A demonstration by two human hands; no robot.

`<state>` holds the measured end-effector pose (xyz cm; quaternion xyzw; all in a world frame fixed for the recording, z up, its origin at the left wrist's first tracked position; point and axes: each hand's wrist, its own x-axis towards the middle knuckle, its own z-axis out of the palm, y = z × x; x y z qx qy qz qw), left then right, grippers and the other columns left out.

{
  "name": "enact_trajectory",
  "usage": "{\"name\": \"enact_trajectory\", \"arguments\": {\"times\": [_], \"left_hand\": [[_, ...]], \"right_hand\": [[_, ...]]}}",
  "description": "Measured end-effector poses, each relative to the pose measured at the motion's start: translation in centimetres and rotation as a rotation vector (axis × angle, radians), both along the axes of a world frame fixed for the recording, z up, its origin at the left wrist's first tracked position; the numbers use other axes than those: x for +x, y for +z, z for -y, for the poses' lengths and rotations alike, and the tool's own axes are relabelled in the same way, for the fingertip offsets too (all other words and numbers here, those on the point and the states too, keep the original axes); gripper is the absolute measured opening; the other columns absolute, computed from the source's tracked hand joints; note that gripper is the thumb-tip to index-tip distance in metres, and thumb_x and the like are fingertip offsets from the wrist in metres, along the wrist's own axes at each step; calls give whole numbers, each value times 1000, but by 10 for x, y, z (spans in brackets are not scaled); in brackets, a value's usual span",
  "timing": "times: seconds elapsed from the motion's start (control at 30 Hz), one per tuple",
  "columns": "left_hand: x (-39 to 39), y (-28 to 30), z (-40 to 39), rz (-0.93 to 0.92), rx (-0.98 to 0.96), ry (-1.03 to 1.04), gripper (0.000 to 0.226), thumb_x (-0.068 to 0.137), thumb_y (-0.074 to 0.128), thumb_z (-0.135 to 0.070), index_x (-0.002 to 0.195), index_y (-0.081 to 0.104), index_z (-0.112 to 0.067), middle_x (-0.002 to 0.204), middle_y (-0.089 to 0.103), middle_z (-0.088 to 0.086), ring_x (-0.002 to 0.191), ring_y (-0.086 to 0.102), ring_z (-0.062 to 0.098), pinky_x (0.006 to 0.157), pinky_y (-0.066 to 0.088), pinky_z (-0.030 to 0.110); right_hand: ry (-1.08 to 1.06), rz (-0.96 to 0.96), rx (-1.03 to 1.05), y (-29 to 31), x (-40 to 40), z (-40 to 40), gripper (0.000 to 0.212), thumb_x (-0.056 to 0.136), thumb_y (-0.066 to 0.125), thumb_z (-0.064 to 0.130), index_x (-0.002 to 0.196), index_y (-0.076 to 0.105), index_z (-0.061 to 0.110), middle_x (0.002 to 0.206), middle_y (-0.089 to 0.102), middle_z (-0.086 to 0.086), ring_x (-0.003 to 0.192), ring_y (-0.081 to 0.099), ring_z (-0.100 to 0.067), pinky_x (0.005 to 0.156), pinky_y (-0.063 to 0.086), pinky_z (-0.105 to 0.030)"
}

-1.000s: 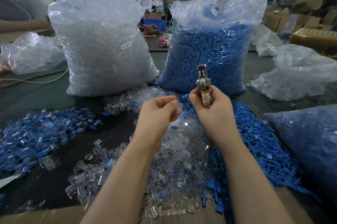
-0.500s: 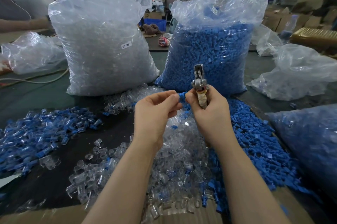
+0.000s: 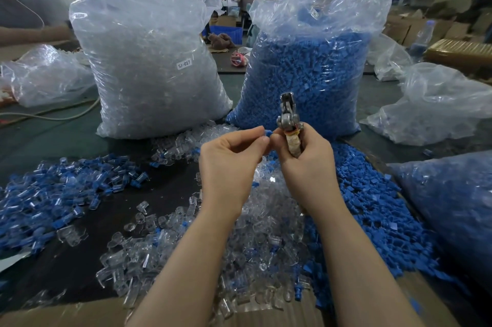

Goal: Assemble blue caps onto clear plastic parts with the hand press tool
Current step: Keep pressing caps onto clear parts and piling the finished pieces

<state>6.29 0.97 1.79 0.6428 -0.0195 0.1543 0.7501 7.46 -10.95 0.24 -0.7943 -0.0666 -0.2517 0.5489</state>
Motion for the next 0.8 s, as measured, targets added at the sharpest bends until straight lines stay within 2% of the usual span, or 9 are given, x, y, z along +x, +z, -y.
{"name": "enact_trajectory", "arguments": {"times": [0.13,0.23,0.3,0.43,0.53,0.67,0.8], "left_hand": [[1,-2,-1,42,85,55,18,80,78,-6,90,77,-22,80,77,-6,80,74,8,77,59,25],[2,-5,-1,63,119,82,16,78,80,-10,88,77,-23,80,76,-6,79,73,9,77,59,27],[2,-6,-2,76,143,84,15,79,80,-11,86,77,-24,78,76,-8,78,73,8,74,58,25],[5,-8,-3,88,135,103,14,81,77,-6,84,76,-19,74,75,-5,72,72,8,68,55,19],[6,-7,-5,69,79,98,13,83,75,-3,84,75,-17,71,74,-2,67,70,6,64,52,16],[7,-6,-7,65,10,88,11,84,73,-2,86,74,-12,73,75,1,67,71,7,63,52,14],[7,-5,-7,80,-20,58,10,84,72,-1,88,73,-11,74,75,-2,68,70,5,64,51,13]], "right_hand": [[45,-35,4,3,-2,1,12,94,64,22,82,62,26,77,67,9,68,59,-6,63,49,-25],[66,-79,9,5,-3,2,12,93,65,21,82,63,23,75,68,3,76,65,-17,74,55,-43],[78,-104,3,6,-4,3,10,93,65,21,83,64,23,76,69,2,78,66,-20,76,55,-48],[96,-120,-81,9,-4,7,5,92,64,24,90,66,21,78,70,3,76,66,-14,75,56,-45],[98,-167,-170,10,-3,12,9,91,63,26,90,64,17,75,67,0,65,59,-10,65,51,-38],[162,-270,-264,10,-4,19,18,91,63,25,94,61,7,83,66,-13,80,60,-31,74,50,-49],[236,-303,-270,10,-6,16,22,91,63,22,98,58,1,88,63,-23,86,58,-41,75,48,-52]]}}
